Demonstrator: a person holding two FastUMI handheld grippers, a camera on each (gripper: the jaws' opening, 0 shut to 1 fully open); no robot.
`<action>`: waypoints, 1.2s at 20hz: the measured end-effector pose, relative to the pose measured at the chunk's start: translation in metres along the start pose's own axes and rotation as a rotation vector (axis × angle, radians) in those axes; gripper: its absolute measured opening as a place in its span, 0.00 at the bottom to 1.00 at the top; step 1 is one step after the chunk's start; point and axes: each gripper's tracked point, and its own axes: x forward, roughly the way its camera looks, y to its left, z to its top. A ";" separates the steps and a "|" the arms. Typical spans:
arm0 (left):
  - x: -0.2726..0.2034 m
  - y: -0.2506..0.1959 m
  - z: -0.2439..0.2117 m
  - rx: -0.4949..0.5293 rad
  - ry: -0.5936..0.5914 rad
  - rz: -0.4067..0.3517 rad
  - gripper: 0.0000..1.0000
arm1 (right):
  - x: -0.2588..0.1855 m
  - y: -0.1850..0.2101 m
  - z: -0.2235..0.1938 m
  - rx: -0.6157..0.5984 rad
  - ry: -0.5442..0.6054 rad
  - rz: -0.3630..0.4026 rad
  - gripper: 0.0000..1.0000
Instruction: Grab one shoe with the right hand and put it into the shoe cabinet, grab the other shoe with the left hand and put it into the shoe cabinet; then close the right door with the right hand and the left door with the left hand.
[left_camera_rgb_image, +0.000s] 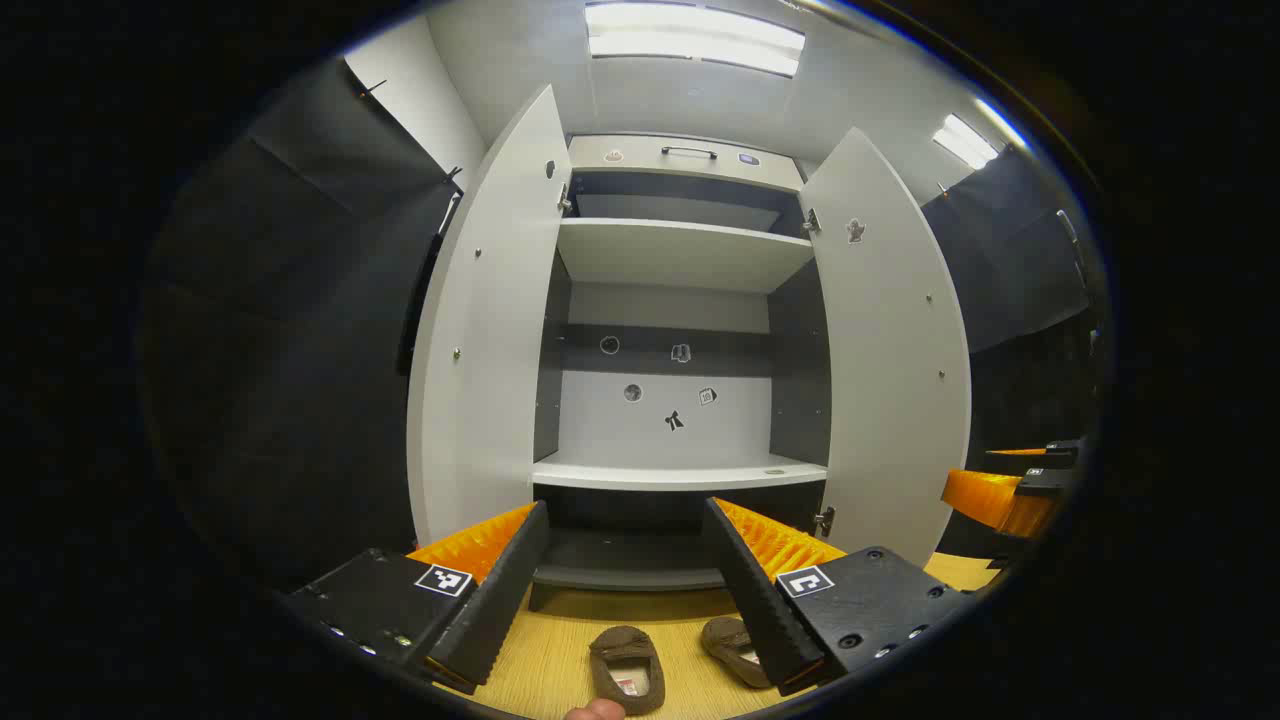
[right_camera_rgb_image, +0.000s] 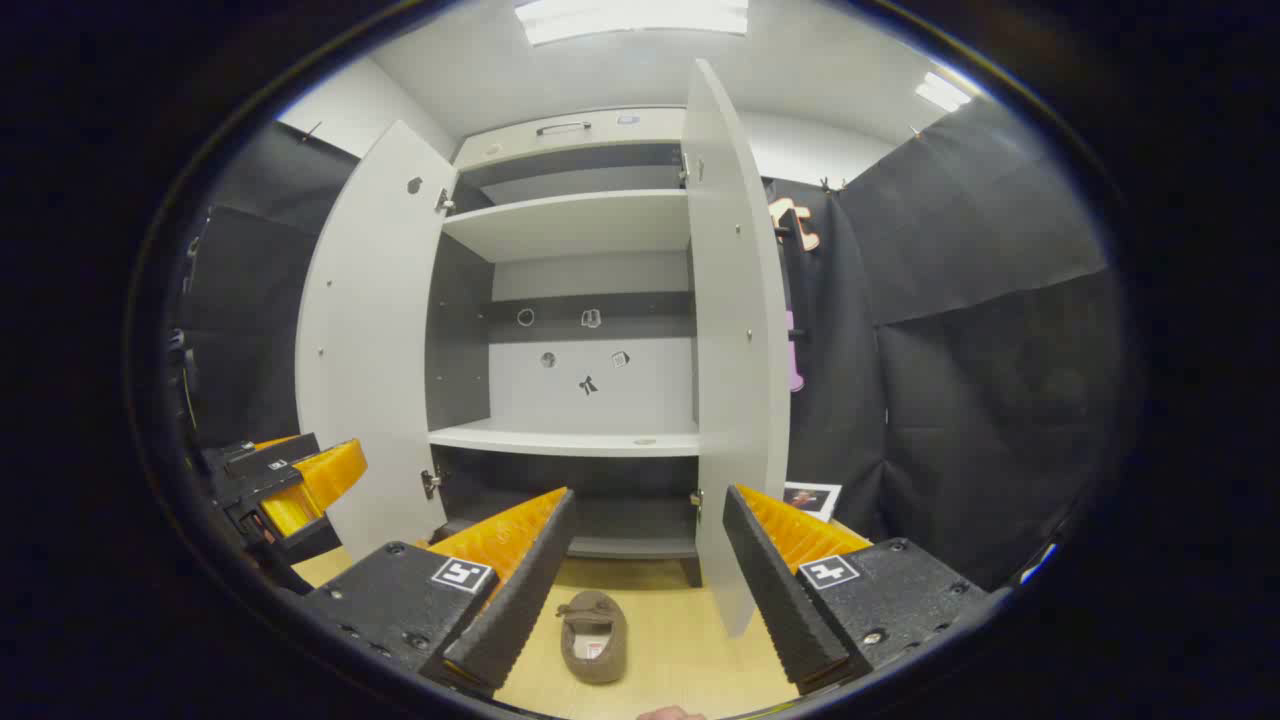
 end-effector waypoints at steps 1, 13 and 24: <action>0.000 0.000 0.000 0.000 -0.001 -0.002 0.95 | 0.000 0.001 0.000 0.000 0.000 0.002 0.96; 0.000 0.000 0.001 0.002 0.001 -0.007 0.95 | -0.002 0.005 0.000 -0.006 0.007 0.007 0.96; 0.001 0.004 -0.001 -0.010 0.009 0.003 0.95 | 0.008 0.005 0.001 -0.045 0.012 0.018 0.97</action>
